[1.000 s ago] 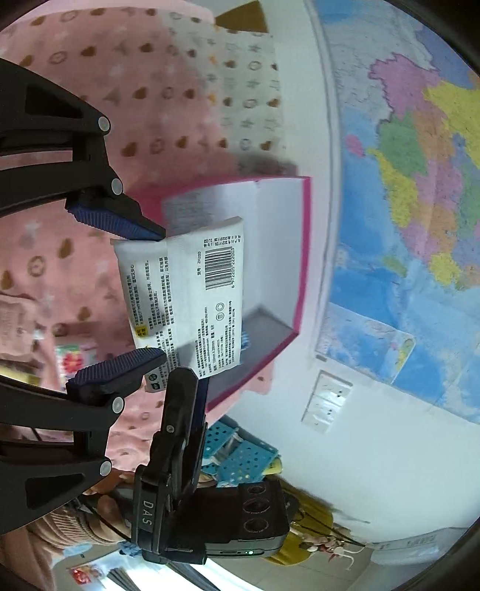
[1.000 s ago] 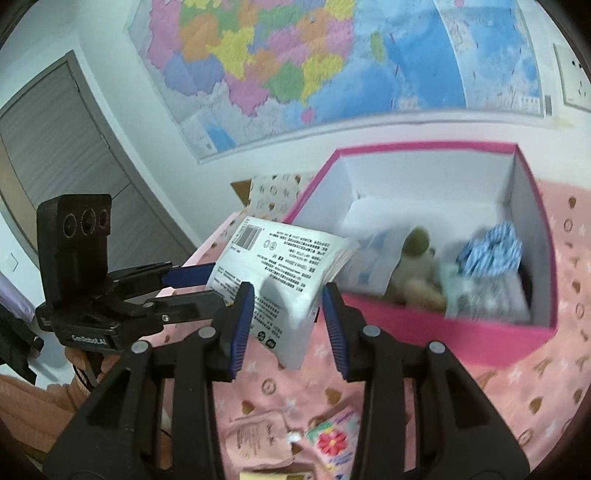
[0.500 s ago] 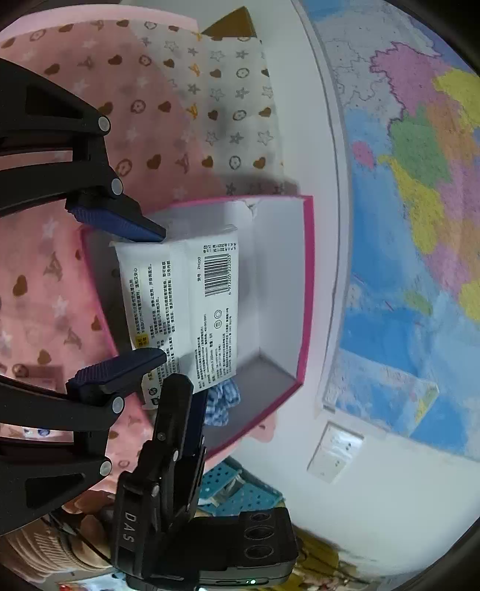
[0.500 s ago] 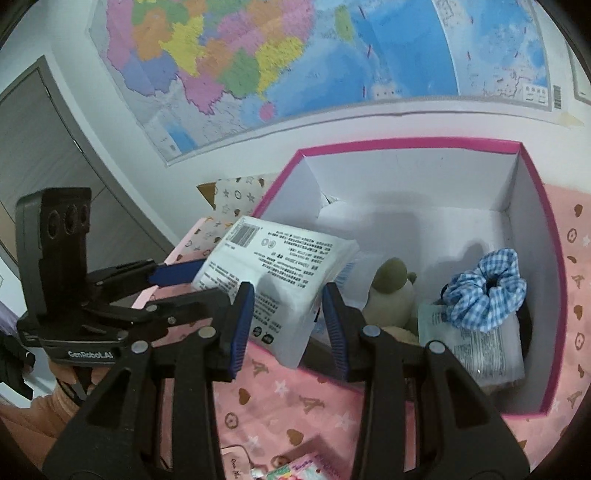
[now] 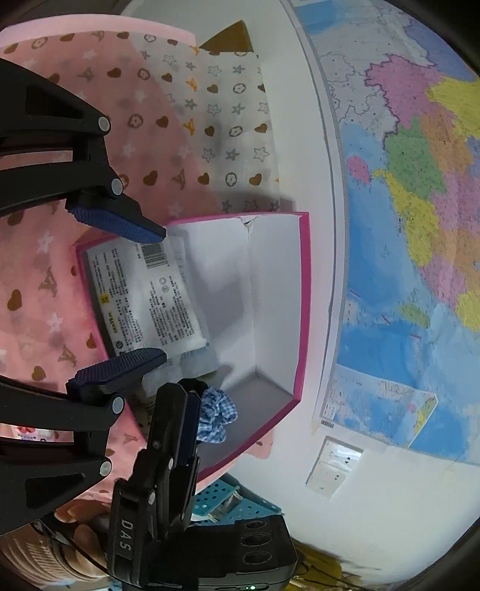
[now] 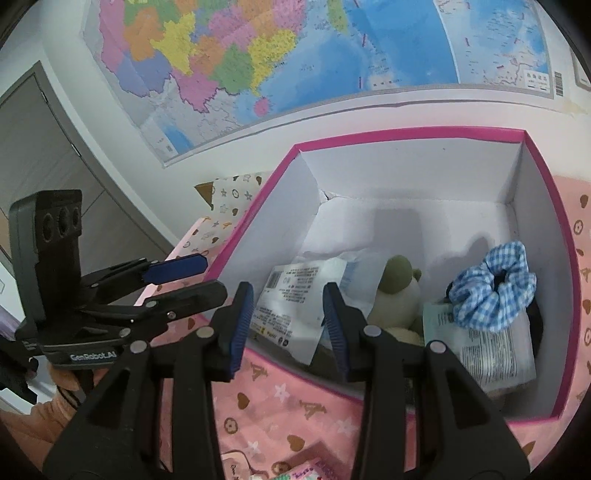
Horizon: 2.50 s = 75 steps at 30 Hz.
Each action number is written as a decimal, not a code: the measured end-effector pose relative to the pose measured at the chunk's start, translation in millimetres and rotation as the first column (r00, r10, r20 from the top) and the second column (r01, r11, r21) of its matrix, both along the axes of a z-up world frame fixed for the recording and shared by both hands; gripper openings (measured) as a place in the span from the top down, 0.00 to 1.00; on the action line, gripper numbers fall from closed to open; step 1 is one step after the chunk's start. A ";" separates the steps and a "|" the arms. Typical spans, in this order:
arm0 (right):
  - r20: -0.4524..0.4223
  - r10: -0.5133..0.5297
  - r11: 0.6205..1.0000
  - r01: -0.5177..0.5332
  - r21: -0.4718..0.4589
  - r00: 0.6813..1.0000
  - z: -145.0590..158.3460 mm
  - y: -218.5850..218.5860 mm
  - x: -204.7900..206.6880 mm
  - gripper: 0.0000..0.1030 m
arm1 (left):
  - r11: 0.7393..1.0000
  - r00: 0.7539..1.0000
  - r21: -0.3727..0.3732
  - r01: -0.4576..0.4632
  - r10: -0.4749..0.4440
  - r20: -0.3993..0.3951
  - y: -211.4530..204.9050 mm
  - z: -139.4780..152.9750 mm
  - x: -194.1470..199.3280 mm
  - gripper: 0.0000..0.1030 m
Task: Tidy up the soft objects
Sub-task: 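Lower the white package into the pink box and release it, then grasp the floral pink tissue pack with the right tool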
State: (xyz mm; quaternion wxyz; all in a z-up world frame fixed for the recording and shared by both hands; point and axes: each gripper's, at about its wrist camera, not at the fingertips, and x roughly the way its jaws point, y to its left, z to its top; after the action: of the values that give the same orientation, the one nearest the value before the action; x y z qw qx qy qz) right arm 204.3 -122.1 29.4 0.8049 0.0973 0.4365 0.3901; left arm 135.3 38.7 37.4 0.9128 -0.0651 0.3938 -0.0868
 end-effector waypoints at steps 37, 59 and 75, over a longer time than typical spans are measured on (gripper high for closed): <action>-0.057 -0.106 0.990 0.111 0.089 0.993 -28.9 -101.0 -118.6 0.50 | 0.996 0.996 -0.036 0.080 -0.078 0.035 -40.2 -28.4 -89.8 0.26; -0.196 -0.119 0.991 0.129 0.042 0.973 -78.0 -106.5 -152.2 0.45 | 0.972 0.970 -0.014 0.234 -0.234 -0.063 -87.6 -65.9 -101.1 0.28; -0.212 -0.135 0.990 0.141 0.013 0.968 -89.4 -93.7 -144.0 0.63 | 0.942 0.928 -0.104 0.318 -0.332 -0.168 -105.3 -96.3 -92.2 0.61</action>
State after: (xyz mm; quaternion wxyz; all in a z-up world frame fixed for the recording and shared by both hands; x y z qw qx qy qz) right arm 60.3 -215.8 -60.0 0.7778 0.1796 0.5060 0.3267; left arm 43.0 -66.7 -58.9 0.8425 -0.0410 0.4780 -0.2452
